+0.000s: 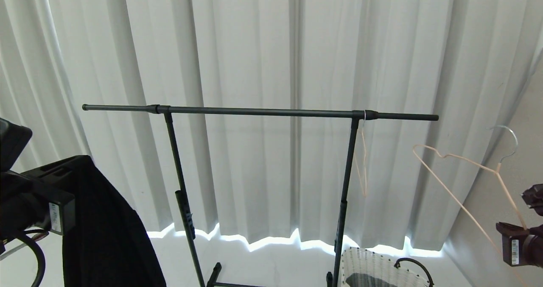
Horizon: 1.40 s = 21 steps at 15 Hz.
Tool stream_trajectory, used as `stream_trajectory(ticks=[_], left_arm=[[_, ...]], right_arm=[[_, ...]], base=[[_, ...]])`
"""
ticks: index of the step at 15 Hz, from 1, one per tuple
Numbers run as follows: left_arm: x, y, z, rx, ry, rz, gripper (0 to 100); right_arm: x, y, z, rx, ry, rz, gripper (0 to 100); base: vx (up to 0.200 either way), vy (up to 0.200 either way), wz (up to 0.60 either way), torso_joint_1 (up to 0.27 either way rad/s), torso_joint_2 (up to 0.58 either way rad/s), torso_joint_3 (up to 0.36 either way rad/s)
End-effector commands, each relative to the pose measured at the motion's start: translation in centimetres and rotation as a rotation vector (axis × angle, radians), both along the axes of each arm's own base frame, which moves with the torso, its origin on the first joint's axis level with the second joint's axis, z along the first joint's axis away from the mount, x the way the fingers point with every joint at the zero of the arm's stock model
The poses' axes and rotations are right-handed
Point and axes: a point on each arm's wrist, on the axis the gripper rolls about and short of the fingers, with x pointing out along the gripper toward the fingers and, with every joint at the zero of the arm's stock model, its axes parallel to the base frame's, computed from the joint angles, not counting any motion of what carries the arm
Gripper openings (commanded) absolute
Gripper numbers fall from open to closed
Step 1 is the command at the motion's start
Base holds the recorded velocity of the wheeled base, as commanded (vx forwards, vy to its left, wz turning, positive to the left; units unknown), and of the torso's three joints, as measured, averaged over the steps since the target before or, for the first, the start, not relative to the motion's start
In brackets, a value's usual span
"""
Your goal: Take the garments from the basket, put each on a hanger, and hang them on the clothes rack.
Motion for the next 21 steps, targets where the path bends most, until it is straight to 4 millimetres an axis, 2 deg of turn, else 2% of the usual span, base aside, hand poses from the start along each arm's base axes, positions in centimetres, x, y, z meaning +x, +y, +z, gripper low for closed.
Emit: stream_trajectory(ticks=[1, 4, 10, 13, 18, 21], left_arm=[[-0.2, 0.1, 0.1, 0.000, -0.009, 0.002, 0], [-0.1, 0.1, 0.1, 0.005, -0.009, 0.014, 0], [-0.1, 0.1, 0.2, 0.008, -0.010, 0.041, 0], [0.3, 0.1, 0.1, 0.011, 0.002, 0.038, 0], [1.3, -0.2, 0.0, 0.014, 0.030, 0.032, 0], [1.2, -1.2, -0.4, 0.015, 0.044, -0.038, 0]], right_arm=[[-0.6, 0.2, 1.0, -0.021, -0.064, 0.021, 0], [-1.2, 0.9, 1.7, -0.028, -0.111, 0.071, 0], [-1.9, 2.3, 2.7, -0.026, -0.170, 0.171, 0], [-2.3, 4.0, 3.3, -0.040, -0.204, 0.308, 0], [-3.1, 6.5, 3.1, -0.031, -0.197, 0.496, 0], [-3.7, 7.2, 2.6, -0.040, -0.132, 0.562, 0]], base=[[0.000, 0.000, 0.00, 0.000, 0.00, 0.000], [0.000, 0.000, 0.00, 0.000, 0.00, 0.000], [0.000, 0.200, 0.00, 0.004, 0.00, 0.000], [0.000, 0.200, 0.00, -0.004, 0.00, 0.004], [0.000, 0.200, 0.00, 0.003, 0.00, 0.000], [0.000, 0.000, 0.00, 0.000, 0.00, 0.000]])
